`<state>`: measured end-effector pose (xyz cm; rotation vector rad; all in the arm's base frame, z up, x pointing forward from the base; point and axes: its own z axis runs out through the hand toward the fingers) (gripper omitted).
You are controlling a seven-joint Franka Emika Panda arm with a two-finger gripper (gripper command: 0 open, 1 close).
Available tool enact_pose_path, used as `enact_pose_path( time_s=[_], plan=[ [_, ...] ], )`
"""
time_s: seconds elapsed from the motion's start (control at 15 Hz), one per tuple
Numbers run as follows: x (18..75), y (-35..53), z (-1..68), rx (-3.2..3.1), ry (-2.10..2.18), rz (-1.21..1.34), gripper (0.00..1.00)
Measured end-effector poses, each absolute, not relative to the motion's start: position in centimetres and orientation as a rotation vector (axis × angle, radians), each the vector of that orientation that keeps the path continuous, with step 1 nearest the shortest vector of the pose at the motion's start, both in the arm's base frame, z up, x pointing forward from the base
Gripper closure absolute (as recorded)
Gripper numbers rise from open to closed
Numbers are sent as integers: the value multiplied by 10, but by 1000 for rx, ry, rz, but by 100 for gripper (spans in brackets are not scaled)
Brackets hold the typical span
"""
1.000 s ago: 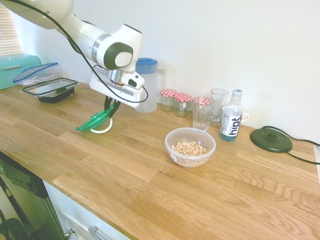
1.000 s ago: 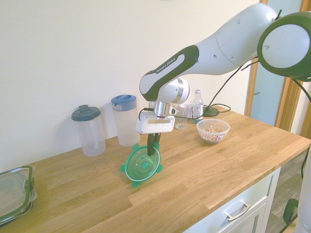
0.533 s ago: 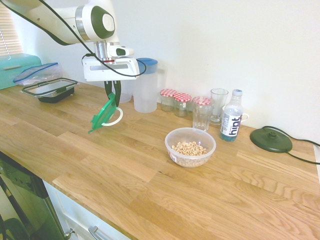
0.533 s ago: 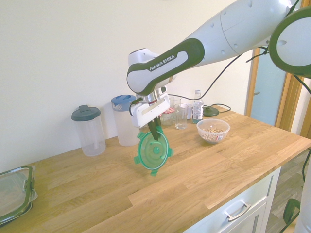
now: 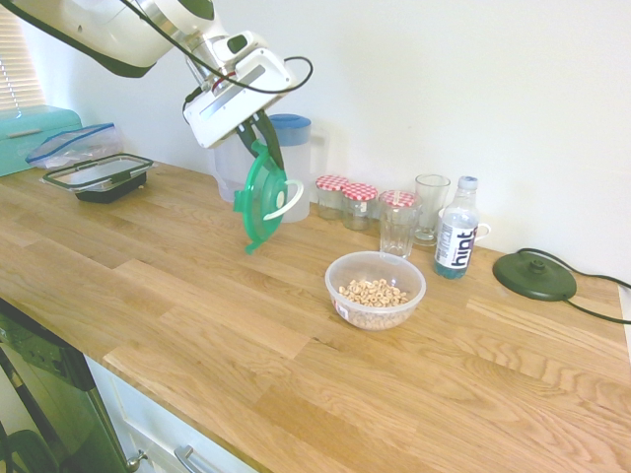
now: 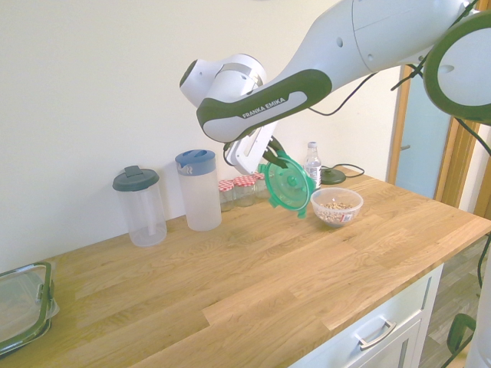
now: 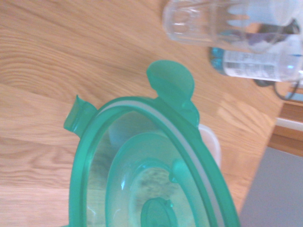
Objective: Cover the lid of food container
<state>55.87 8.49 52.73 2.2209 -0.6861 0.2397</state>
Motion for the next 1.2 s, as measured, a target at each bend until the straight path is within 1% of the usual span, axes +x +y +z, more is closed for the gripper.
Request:
enact_pose_path(
  time_s=[0.33, 0.6, 0.8, 1.2],
  plan=[
    [549, 67, 535, 1901, -806, 304, 100],
    [562, 19, 505, 1657, -888, 287, 100],
    [576, -27, 489, 1593, -855, 291, 100],
    [566, -62, 442, 1579, -774, 234, 100]
  ],
)
